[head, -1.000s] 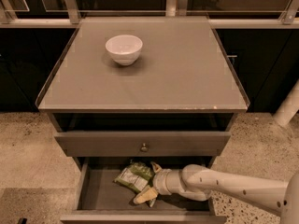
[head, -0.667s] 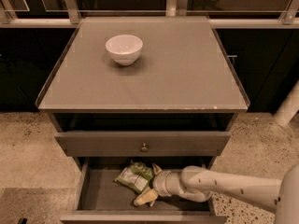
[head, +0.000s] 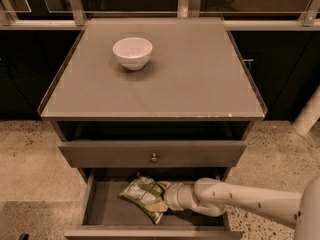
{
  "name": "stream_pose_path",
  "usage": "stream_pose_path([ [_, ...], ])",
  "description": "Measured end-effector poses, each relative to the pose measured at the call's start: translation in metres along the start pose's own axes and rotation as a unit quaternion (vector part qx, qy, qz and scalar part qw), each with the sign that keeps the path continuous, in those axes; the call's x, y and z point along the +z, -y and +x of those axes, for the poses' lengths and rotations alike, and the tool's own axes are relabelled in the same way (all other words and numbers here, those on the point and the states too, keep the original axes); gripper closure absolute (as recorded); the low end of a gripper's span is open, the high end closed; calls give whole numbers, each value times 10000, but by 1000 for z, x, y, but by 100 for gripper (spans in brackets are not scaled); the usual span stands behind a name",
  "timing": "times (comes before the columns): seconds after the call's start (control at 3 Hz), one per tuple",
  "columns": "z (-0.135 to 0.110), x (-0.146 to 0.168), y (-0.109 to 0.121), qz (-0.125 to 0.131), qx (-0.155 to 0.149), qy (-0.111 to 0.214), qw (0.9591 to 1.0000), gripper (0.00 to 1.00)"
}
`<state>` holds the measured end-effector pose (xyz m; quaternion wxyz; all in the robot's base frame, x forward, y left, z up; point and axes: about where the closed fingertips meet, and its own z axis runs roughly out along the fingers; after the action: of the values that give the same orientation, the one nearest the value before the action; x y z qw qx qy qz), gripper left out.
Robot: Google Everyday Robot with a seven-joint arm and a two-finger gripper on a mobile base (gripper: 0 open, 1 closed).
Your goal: Pick green jalapeno chip bag from middle drawer and place on counter
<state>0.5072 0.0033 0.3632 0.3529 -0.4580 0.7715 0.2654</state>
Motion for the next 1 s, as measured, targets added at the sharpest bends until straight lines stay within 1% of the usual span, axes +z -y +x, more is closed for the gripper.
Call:
stream_pose_path([
  [0.67,0,0,0,-1,-1,0,10000,89],
  [1.0,-13,-14,-10,-317,-232,68,9992,100],
])
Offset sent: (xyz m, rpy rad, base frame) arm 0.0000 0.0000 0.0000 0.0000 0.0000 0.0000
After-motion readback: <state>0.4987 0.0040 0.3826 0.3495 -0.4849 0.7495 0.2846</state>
